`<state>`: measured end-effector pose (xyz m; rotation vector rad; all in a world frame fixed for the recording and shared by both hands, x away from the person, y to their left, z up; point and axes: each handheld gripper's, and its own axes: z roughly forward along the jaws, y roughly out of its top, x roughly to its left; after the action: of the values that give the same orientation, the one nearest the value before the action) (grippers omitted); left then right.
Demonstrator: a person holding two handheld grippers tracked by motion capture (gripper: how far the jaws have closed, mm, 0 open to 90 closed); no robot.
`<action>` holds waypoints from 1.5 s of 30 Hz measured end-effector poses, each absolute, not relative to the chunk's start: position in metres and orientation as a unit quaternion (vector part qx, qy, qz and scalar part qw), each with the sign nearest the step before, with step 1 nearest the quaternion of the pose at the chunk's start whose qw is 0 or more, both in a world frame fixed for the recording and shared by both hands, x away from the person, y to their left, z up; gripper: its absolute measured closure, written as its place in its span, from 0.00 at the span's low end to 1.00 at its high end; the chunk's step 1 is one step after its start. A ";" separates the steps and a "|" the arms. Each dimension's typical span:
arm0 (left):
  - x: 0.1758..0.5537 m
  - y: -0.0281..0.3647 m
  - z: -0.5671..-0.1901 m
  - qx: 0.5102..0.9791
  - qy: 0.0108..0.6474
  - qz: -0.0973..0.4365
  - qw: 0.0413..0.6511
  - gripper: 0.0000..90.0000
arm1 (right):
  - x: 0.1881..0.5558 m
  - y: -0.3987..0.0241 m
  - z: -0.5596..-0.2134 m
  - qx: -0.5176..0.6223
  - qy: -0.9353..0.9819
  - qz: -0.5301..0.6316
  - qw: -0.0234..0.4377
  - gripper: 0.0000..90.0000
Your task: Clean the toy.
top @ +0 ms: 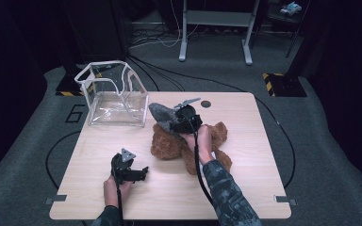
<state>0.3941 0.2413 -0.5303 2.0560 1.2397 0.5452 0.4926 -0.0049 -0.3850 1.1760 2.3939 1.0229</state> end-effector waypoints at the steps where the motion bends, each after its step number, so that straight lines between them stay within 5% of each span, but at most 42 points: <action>1: 0.394 0.241 -0.530 0.787 0.475 0.209 0.333 0.06 | 0.492 -0.003 -0.388 0.406 0.833 0.350 0.138 0.73; 16: 0.394 0.241 -0.530 0.788 0.474 0.206 0.333 0.06 | 0.452 -0.005 -0.396 0.361 0.853 0.358 0.121 0.73; 39: 0.394 0.242 -0.530 0.791 0.471 0.208 0.331 0.07 | 0.417 0.009 -0.475 0.357 0.879 0.312 0.045 0.74; 45: 0.395 0.240 -0.530 0.783 0.479 0.208 0.338 0.07 | 0.414 0.003 -0.462 0.349 0.876 0.329 0.055 0.74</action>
<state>0.3947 0.2403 -0.5304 2.0397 1.2464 0.5422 0.4143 0.0034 -0.4618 1.0612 2.6587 0.9994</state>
